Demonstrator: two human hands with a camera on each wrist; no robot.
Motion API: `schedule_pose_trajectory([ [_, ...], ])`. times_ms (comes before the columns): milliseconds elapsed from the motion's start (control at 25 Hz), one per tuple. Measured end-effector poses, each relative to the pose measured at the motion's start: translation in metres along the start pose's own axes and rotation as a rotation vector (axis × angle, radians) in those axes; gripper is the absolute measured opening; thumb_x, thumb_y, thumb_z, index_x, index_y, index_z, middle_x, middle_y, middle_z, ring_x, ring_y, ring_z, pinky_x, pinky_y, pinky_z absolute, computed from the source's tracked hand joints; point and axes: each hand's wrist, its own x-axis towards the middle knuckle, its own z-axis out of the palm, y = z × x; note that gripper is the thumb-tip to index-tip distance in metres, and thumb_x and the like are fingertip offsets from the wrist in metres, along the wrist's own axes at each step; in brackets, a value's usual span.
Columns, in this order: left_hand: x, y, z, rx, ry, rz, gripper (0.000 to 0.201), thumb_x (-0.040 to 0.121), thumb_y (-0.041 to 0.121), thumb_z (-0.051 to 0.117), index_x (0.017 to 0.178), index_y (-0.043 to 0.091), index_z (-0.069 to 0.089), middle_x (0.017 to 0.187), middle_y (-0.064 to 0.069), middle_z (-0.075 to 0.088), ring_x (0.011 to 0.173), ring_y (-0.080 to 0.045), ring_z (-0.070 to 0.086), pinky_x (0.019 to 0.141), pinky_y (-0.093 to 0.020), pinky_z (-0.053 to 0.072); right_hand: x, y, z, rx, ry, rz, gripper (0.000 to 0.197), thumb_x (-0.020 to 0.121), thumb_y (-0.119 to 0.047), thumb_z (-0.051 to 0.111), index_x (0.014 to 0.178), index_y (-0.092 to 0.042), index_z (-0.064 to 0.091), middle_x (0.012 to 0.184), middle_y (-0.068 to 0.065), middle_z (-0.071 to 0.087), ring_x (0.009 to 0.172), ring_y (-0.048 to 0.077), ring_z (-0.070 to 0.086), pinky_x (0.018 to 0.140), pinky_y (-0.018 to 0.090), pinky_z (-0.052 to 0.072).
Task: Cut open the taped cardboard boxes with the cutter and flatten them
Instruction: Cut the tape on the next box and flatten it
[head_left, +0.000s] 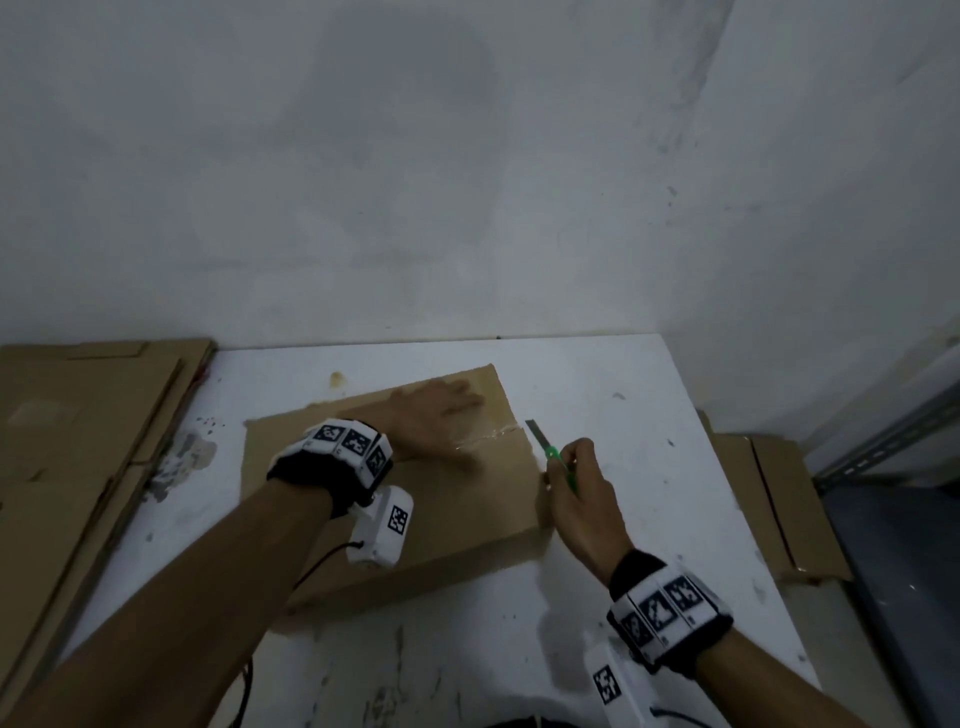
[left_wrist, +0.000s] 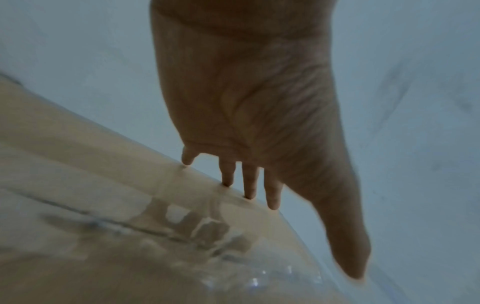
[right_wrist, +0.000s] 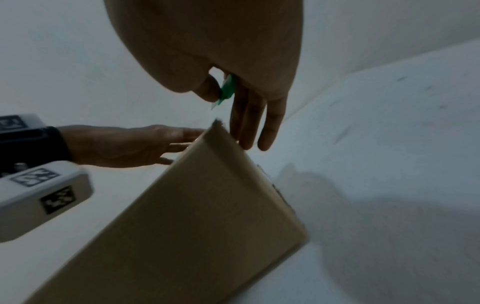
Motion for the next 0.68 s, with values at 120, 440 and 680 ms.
schedule_pose_trajectory([
  [120, 0.005, 0.005, -0.004, -0.201, 0.18, -0.135, 0.094, 0.067, 0.091, 0.048, 0.148, 0.046, 0.034, 0.162, 0.007, 0.024, 0.15, -0.021, 0.02, 0.12, -0.058, 0.014, -0.022, 0.003, 0.009, 0.117, -0.189, 0.102, 0.019, 0.107, -0.034, 0.038, 0.099, -0.016, 0.037, 0.08, 0.011, 0.073, 0.067, 0.021, 0.068, 0.06, 0.028, 0.053],
  [440, 0.008, 0.036, 0.021, -0.061, 0.04, -0.446, 0.119, 0.048, 0.106, 0.037, 0.148, 0.044, 0.034, 0.166, -0.003, 0.012, 0.151, -0.036, -0.014, 0.102, -0.08, -0.015, -0.013, 0.011, -0.002, 0.121, -0.112, 0.233, 0.02, 0.103, -0.026, 0.046, 0.096, -0.007, 0.046, 0.084, 0.016, 0.07, 0.06, 0.017, 0.058, 0.055, 0.024, 0.05],
  [680, 0.013, 0.038, 0.019, 0.023, -0.099, -0.329, 0.121, 0.034, 0.094, 0.034, 0.141, 0.039, 0.046, 0.157, -0.005, 0.026, 0.149, -0.038, 0.01, 0.111, -0.075, 0.005, -0.014, 0.007, -0.005, 0.197, -0.233, 0.312, 0.019, 0.101, -0.022, 0.052, 0.091, -0.005, 0.056, 0.071, 0.012, 0.067, 0.055, 0.022, 0.058, 0.06, 0.032, 0.053],
])
